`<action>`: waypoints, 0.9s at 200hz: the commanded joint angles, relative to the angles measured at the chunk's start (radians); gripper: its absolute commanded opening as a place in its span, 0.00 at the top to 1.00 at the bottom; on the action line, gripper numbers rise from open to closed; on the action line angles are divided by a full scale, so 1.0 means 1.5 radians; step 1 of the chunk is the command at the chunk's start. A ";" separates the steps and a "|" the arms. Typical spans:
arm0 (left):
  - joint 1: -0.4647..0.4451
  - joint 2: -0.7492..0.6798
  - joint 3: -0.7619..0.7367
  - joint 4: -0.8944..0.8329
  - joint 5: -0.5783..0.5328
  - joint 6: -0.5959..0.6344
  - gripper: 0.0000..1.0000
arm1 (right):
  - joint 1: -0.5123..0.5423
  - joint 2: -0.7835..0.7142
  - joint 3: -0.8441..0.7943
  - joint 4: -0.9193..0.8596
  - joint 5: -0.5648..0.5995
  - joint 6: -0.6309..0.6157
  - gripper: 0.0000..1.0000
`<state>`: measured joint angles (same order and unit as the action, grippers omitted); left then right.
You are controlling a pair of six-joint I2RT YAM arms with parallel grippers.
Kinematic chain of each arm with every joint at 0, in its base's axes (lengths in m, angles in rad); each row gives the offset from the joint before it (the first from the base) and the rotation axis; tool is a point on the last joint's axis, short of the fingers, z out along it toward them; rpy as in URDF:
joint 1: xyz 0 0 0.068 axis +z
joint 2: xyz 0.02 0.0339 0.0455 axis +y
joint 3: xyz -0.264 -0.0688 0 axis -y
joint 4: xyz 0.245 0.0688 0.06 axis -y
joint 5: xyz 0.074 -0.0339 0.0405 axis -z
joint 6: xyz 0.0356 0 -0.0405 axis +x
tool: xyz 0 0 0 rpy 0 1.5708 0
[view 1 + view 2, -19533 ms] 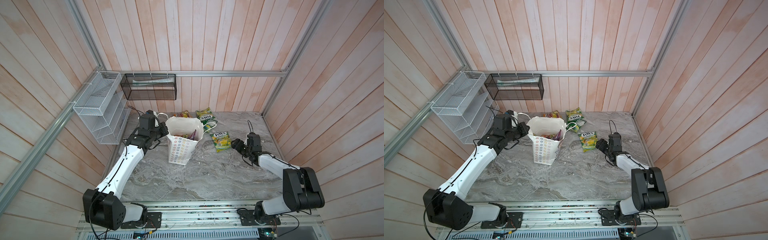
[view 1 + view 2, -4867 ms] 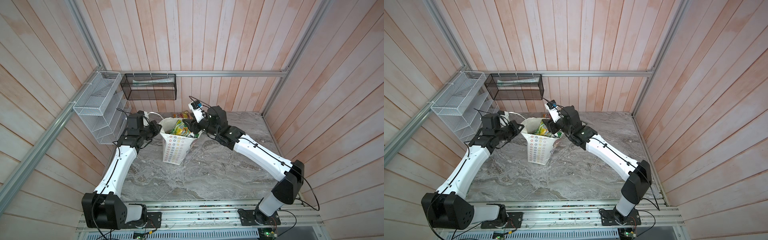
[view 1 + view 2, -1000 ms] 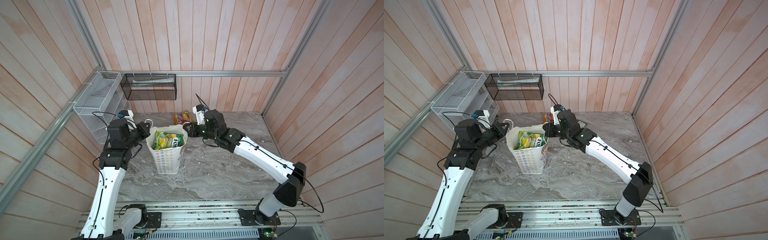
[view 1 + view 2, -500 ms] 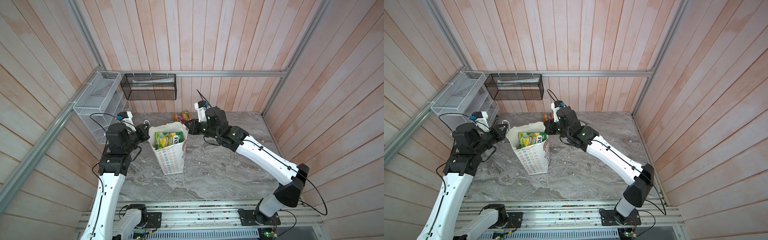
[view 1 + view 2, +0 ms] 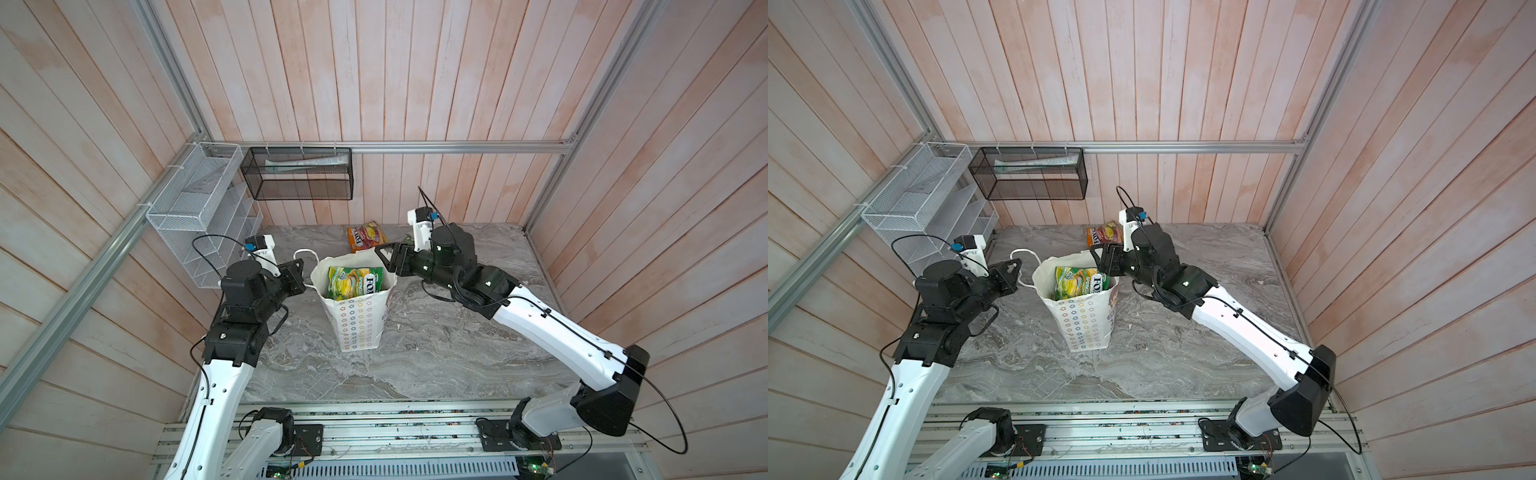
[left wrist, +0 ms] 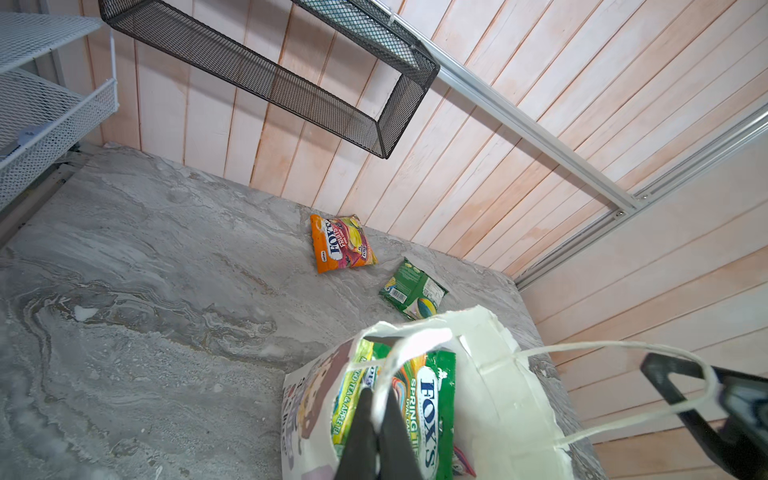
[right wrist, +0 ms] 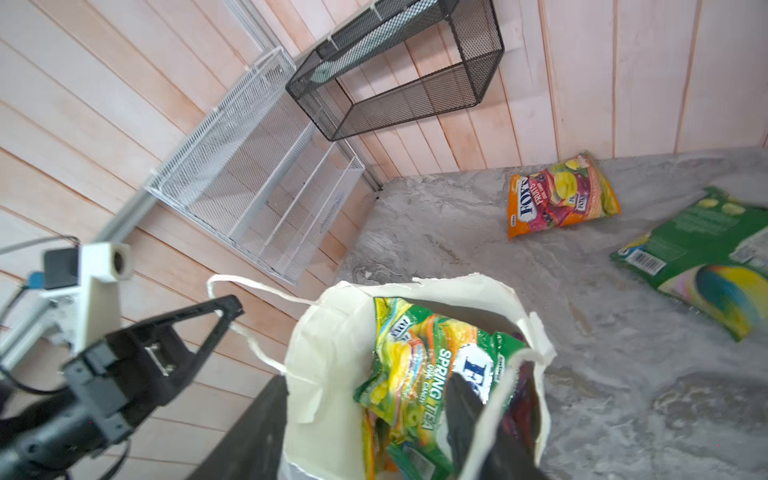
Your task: Place the snacks into the paper bag
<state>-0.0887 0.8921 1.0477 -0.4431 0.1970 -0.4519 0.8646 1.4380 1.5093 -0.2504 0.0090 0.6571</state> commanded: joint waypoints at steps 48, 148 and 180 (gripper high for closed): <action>0.009 -0.009 -0.009 0.019 -0.020 0.010 1.00 | -0.026 -0.083 -0.018 -0.057 0.077 0.023 0.02; 0.011 0.005 -0.016 0.029 0.000 0.000 1.00 | -0.380 -0.079 -0.257 0.112 -0.099 0.101 0.02; 0.030 0.018 -0.021 0.037 0.027 -0.012 1.00 | -0.414 0.045 -0.262 0.169 -0.111 0.081 0.10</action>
<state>-0.0639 0.9070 1.0309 -0.4149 0.1947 -0.4572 0.2661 1.3987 1.1168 -0.1040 -0.0986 0.7830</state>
